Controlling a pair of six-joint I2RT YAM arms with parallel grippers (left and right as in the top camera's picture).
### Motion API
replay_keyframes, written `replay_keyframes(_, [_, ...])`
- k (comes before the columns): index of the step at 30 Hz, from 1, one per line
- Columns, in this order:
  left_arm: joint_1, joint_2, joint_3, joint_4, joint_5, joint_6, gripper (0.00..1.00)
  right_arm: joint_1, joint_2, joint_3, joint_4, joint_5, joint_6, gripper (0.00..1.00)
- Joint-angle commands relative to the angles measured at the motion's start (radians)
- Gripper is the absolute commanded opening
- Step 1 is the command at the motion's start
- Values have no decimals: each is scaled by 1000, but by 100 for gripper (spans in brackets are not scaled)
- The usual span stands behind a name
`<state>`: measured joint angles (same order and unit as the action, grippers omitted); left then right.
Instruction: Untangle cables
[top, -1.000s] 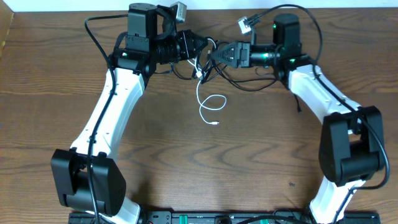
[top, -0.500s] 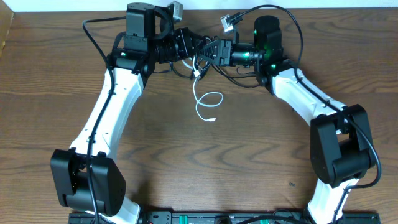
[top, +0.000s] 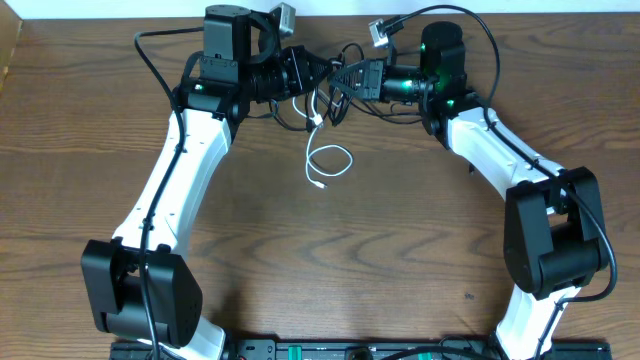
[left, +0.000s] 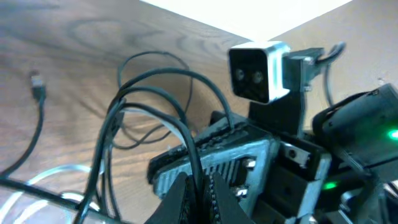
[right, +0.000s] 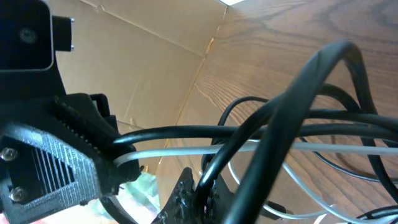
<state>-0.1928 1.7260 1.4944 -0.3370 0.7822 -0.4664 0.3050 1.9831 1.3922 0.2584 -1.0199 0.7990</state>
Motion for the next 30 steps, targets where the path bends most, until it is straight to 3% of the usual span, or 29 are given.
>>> replay_keyframes(1, [-4,-7,3,-70,-107,28,8,-5,0,7,-58,-34,-106,1])
replay_keyframes(8, [-4,-7,3,-208,-235,134,7,-4,0,7,-319,73,-270,1])
replay_keyframes(14, [-4,-7,2,-230,-256,148,7,-13,0,7,-264,-14,-292,1])
replay_keyframes(17, [-4,-6,2,-231,-256,148,7,-23,0,7,-127,-189,-264,1])
replay_keyframes(20, [-4,-5,2,-232,-256,148,7,-38,-1,7,51,-323,-137,1])
replay_keyframes(30, [-5,58,2,-290,-255,148,8,-119,-1,8,861,-401,525,1])
